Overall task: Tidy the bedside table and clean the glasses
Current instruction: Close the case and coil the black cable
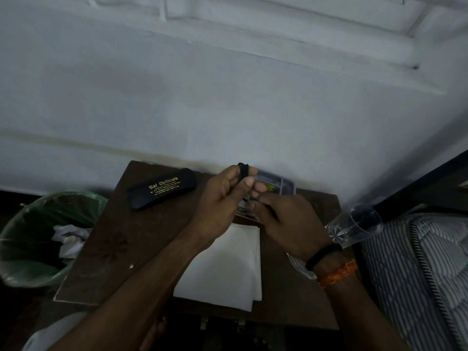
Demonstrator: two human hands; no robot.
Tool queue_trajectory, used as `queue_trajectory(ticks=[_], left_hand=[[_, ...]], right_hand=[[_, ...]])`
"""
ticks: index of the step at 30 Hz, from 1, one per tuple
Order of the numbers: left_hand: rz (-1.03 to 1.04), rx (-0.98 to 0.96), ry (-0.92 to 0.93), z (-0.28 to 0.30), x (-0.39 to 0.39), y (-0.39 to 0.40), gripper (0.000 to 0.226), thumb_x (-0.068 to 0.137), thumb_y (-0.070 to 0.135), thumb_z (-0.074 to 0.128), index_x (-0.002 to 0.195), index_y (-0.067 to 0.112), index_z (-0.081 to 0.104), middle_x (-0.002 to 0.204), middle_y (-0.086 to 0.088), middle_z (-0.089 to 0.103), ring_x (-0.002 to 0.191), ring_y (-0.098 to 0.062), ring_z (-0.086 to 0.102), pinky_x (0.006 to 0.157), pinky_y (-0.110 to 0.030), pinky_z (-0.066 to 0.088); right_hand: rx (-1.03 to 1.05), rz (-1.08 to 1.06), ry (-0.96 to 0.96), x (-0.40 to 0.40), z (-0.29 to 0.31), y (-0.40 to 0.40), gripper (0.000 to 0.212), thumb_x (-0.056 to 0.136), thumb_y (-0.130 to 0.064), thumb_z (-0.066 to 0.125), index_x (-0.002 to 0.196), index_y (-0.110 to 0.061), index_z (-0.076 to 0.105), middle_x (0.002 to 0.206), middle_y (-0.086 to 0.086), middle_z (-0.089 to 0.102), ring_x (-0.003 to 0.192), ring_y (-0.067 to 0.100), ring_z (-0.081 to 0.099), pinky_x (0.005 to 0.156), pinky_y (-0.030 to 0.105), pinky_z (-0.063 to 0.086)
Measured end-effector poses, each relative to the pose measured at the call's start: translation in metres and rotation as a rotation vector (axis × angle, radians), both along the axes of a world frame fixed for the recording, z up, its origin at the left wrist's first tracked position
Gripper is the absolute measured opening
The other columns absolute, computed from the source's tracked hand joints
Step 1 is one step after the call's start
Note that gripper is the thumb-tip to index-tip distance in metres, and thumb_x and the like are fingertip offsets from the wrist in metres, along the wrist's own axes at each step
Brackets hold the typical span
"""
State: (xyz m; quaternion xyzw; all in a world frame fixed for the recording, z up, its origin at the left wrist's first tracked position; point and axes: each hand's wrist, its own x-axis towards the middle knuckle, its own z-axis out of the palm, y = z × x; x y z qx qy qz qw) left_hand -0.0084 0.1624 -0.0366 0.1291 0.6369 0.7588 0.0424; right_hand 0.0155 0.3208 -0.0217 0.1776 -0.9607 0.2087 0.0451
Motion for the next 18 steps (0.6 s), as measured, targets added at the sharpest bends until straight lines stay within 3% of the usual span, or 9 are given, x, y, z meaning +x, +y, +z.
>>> queue_trajectory(ticks=[2,4,7,11,14,18], left_hand=[[0.033,-0.083,0.06,-0.002,0.0,0.0,0.026,0.101,0.008,0.048,0.124,0.0,0.057,0.097,-0.011,0.072,0.091,-0.014,0.069,0.083,-0.028,0.057],[0.054,-0.223,0.136,-0.009,-0.004,-0.002,0.023,0.102,0.016,0.049,0.121,0.008,0.059,0.096,-0.005,0.072,0.095,-0.016,0.069,0.089,-0.039,0.056],[-0.017,-0.406,0.214,-0.015,-0.003,-0.003,0.018,0.103,0.024,0.046,0.11,0.014,0.06,0.094,0.0,0.068,0.09,-0.017,0.066,0.082,-0.046,0.053],[-0.128,-0.311,0.135,-0.009,0.005,0.002,0.027,0.105,0.027,0.038,0.096,0.015,0.061,0.083,0.003,0.064,0.082,-0.015,0.063,0.08,-0.031,0.052],[-0.236,-0.281,0.084,-0.003,0.007,0.003,0.031,0.105,0.028,0.035,0.091,0.027,0.062,0.074,-0.002,0.061,0.073,-0.014,0.059,0.075,-0.03,0.049],[-0.323,-0.084,-0.041,0.004,0.006,0.0,0.037,0.105,0.021,0.034,0.095,-0.001,0.062,0.067,-0.01,0.049,0.069,-0.019,0.049,0.073,-0.023,0.044]], right_hand=[[-0.022,-0.014,0.04,0.001,0.006,0.002,0.027,0.097,-0.036,0.055,0.071,-0.034,0.048,0.051,-0.013,0.042,0.046,0.006,0.044,0.048,0.017,0.027],[-0.091,-0.029,0.083,0.002,0.011,0.005,0.03,0.094,-0.035,0.06,0.067,-0.034,0.047,0.05,-0.013,0.042,0.046,0.006,0.044,0.048,0.02,0.029],[-0.179,-0.059,0.192,0.003,0.02,0.006,0.027,0.09,-0.037,0.058,0.066,-0.029,0.051,0.051,-0.012,0.044,0.048,0.006,0.044,0.049,0.026,0.035],[-0.157,-0.046,0.344,0.0,0.022,0.011,0.022,0.092,-0.032,0.06,0.075,-0.019,0.063,0.061,-0.014,0.049,0.054,0.002,0.044,0.053,0.025,0.039],[-0.132,-0.068,0.455,-0.004,0.017,0.018,0.019,0.092,-0.027,0.063,0.082,-0.012,0.068,0.072,-0.001,0.064,0.064,0.014,0.058,0.059,0.034,0.05],[-0.282,-0.101,0.42,-0.008,0.01,0.02,0.021,0.096,-0.024,0.055,0.088,-0.011,0.069,0.083,0.0,0.067,0.075,0.016,0.062,0.068,0.034,0.051]])
